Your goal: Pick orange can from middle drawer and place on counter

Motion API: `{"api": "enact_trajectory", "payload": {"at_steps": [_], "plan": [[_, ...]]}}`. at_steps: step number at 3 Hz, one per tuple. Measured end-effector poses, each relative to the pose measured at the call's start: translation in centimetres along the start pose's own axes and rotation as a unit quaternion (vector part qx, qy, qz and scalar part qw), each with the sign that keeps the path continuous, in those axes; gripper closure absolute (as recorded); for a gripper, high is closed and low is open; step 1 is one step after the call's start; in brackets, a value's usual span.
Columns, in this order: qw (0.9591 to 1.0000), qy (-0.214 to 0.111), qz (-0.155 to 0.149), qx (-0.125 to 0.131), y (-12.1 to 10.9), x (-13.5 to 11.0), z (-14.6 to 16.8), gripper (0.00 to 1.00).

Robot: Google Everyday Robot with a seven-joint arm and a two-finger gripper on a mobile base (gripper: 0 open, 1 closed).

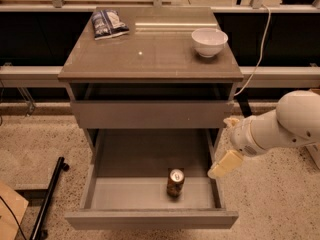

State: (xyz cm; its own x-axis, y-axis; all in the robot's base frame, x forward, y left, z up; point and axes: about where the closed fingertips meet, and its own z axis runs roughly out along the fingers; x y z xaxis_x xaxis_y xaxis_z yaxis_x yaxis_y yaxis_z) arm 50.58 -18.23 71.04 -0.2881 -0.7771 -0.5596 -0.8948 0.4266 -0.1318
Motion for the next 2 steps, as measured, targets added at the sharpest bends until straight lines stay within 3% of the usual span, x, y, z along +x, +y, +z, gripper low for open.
{"api": "enact_trajectory", "payload": {"at_steps": [1,2], "plan": [[0.9999,0.000,0.006,0.012,0.4,0.3,0.7,0.00],[0.9998,-0.013,0.007,0.015,0.5,0.5,3.5,0.00]]}}
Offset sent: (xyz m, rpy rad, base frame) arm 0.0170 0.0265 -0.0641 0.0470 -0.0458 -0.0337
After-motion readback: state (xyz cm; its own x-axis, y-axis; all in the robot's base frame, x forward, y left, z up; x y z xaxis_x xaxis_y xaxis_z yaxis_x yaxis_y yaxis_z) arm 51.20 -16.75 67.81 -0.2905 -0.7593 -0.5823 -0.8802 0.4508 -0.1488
